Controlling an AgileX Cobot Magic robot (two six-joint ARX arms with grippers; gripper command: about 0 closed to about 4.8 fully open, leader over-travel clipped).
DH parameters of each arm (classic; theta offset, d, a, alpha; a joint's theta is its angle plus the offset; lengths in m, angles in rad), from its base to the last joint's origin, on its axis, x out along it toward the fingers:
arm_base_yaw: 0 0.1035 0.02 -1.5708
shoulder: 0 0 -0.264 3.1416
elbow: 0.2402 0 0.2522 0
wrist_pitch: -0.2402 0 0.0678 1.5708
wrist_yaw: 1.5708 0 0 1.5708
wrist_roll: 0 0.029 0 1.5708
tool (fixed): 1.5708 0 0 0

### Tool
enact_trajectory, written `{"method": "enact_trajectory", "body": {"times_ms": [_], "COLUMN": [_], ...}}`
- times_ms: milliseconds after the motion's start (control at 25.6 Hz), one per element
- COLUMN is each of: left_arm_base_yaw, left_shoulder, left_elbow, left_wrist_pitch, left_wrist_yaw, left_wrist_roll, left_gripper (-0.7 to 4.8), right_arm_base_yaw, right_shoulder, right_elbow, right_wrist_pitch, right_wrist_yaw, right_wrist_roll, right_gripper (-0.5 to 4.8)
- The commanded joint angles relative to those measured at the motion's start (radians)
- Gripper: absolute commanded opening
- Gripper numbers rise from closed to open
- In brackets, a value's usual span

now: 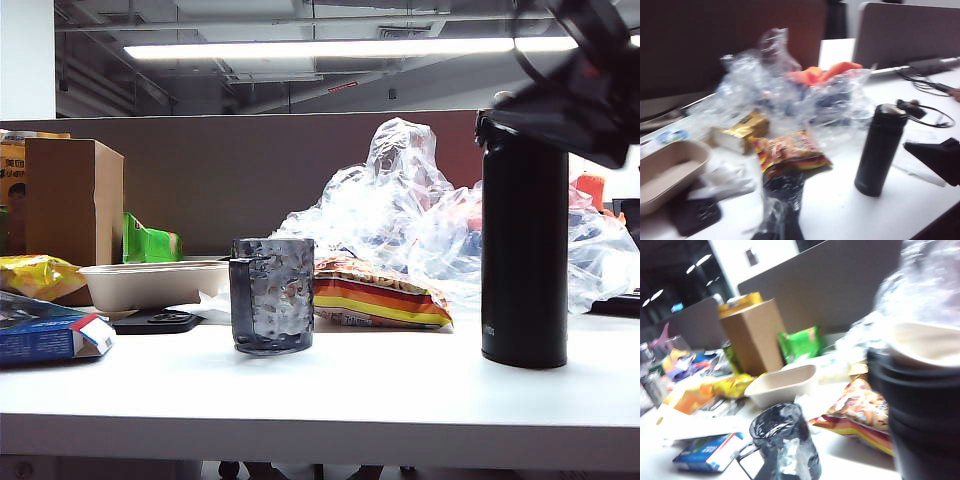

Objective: Pick up the black thermos, pour some water into the cup, then place the black thermos back on the table.

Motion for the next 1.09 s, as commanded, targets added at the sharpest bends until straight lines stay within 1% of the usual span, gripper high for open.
{"method": "enact_trajectory", "body": {"times_ms": [39, 78, 234, 312, 390, 469, 586, 664, 820, 898, 1015, 1093], "left_arm_base_yaw": [0.002, 0.002, 0.002, 0.002, 0.002, 0.002, 0.002, 0.002, 0.002, 0.002, 0.002, 0.002], "left_shoulder": [-0.087, -0.105, -0.153, -0.155, -0.155, -0.155, -0.155, -0.155, -0.154, -0.155, -0.154, -0.155], "left_elbow": [0.001, 0.001, 0.001, -0.005, -0.026, -0.066, -0.154, -0.228, -0.386, -0.449, -0.532, -0.571], "left_wrist_pitch": [-0.028, -0.039, -0.161, -0.187, -0.186, -0.169, -0.083, 0.013, 0.217, 0.289, 0.371, 0.391], "left_wrist_yaw": [-0.059, -0.06, -0.061, -0.061, -0.056, -0.036, 0.014, 0.031, 0.031, 0.019, 0.01, -0.002], "left_wrist_roll": [-0.011, -0.01, -0.011, -0.011, -0.019, -0.021, -0.088, -0.121, -0.185, -0.22, -0.218, -0.205], "left_gripper": [-0.06, -0.05, -0.06, -0.06, -0.06, -0.06, -0.06, -0.06, -0.05, -0.06, -0.05, -0.06], "right_arm_base_yaw": [0.023, 0.031, 0.081, 0.107, 0.124, 0.127, 0.128, 0.128, 0.128, 0.128, 0.127, 0.127], "right_shoulder": [-0.069, -0.088, -0.18, -0.225, -0.276, -0.341, -0.46, -0.525, -0.682, -0.756, -0.886, -0.954], "right_elbow": [0.073, 0.096, 0.193, 0.214, 0.214, 0.214, 0.212, 0.212, 0.198, 0.175, 0.108, 0.058], "right_wrist_pitch": [-0.242, -0.304, -0.584, -0.676, -0.726, -0.779, -0.867, -0.936, -1.139, -1.17, -1.173, -1.177], "right_wrist_yaw": [-0.004, -0.008, -0.008, -0.007, -0.007, -0.007, -0.007, -0.006, 0.028, 0.054, 0.096, 0.105], "right_wrist_roll": [-0.071, -0.094, -0.183, -0.232, -0.229, -0.196, -0.196, -0.2, -0.253, -0.251, -0.251, -0.251], "right_gripper": [-0.02, -0.02, -0.02, -0.02, -0.02, -0.02, -0.02, -0.02, -0.02, -0.02, -0.02, -0.02]}}
